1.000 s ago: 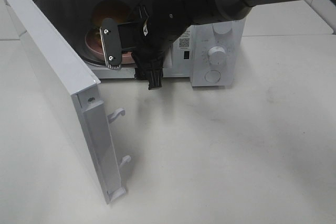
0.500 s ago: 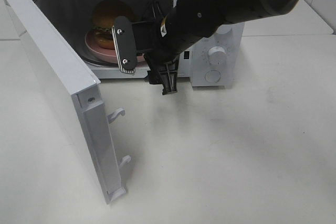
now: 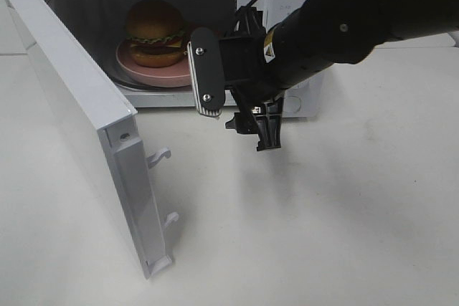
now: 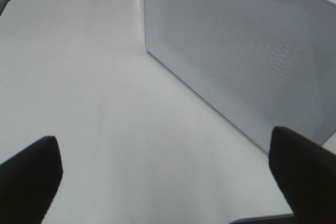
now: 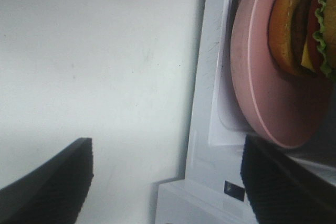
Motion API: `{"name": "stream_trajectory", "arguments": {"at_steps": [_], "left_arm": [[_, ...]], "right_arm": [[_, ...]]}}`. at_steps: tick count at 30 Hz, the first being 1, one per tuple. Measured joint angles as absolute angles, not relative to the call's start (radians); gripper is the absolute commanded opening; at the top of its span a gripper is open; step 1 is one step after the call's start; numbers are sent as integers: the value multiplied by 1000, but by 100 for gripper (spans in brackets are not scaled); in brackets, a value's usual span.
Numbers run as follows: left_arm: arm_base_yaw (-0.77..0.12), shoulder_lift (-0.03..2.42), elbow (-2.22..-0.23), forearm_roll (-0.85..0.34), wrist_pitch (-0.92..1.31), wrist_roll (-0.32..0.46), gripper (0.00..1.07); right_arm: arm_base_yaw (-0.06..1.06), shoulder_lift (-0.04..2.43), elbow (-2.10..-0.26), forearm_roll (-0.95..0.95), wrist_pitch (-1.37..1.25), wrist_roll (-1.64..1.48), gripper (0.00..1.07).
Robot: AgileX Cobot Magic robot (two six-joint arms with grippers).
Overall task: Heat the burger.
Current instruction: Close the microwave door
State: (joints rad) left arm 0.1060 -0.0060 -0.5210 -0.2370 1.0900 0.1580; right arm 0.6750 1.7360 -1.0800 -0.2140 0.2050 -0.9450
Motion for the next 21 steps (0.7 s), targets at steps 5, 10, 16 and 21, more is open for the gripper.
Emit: {"name": "stream_trajectory", "arguments": {"at_steps": [5,10,16,21], "left_arm": [[106,-6,-521,-237,1090,158,101],[106,-6,-521,-237,1090,158,101],[106,-6,-521,-237,1090,158,101],[106,-6,-521,-237,1090,158,101]], "right_arm": [[675,1647,-1003,-214,203,-892,76],[675,1552,-918,-214,202,-827,76],[675,1433,-811,-214,203,-693,76],[675,1341,-733,-214,212,-527,76]]}}
